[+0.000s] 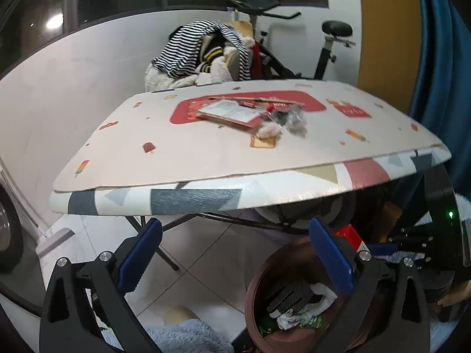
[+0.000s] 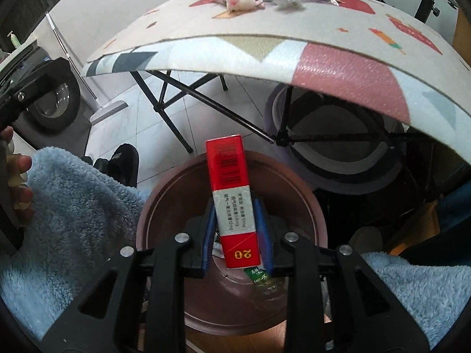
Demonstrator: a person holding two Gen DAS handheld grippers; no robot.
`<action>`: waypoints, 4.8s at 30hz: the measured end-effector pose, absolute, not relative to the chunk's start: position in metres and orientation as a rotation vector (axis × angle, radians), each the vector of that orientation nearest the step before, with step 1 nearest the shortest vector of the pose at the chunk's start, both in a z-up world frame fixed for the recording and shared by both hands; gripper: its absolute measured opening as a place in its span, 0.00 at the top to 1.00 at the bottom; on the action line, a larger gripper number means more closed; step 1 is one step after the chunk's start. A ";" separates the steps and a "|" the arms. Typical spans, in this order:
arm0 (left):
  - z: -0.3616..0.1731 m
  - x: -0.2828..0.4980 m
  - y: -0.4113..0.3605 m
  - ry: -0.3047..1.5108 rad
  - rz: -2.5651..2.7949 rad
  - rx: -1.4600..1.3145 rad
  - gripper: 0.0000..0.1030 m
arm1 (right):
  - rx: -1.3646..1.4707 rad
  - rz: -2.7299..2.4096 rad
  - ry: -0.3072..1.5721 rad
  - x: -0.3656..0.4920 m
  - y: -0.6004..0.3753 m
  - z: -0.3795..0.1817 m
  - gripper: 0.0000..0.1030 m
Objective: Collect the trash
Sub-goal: 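Lower both grippers over the bin and release the red box and glove, then move both grippers back up toward the table, then grasp the clear plastic bag with the right gripper while the left grasps a white plush mouse, then lower both grippers over the brown bin and release the mouse and bag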
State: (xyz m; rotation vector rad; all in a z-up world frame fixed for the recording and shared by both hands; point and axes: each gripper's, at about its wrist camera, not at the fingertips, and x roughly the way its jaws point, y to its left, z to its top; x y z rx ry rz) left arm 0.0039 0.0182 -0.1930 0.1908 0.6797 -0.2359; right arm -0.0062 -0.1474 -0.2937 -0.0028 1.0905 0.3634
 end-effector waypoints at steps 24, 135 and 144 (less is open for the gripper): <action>-0.197 0.014 0.045 0.719 -0.171 0.022 0.05 | 0.070 0.301 0.962 -0.003 -0.168 -0.270 0.05; -0.204 0.009 -0.032 0.944 -0.554 0.112 0.87 | 0.266 0.312 0.709 -0.003 -0.248 -0.202 0.69; -0.213 0.005 -0.026 0.928 -0.526 0.111 0.87 | 0.215 0.314 0.745 -0.001 -0.232 -0.212 0.69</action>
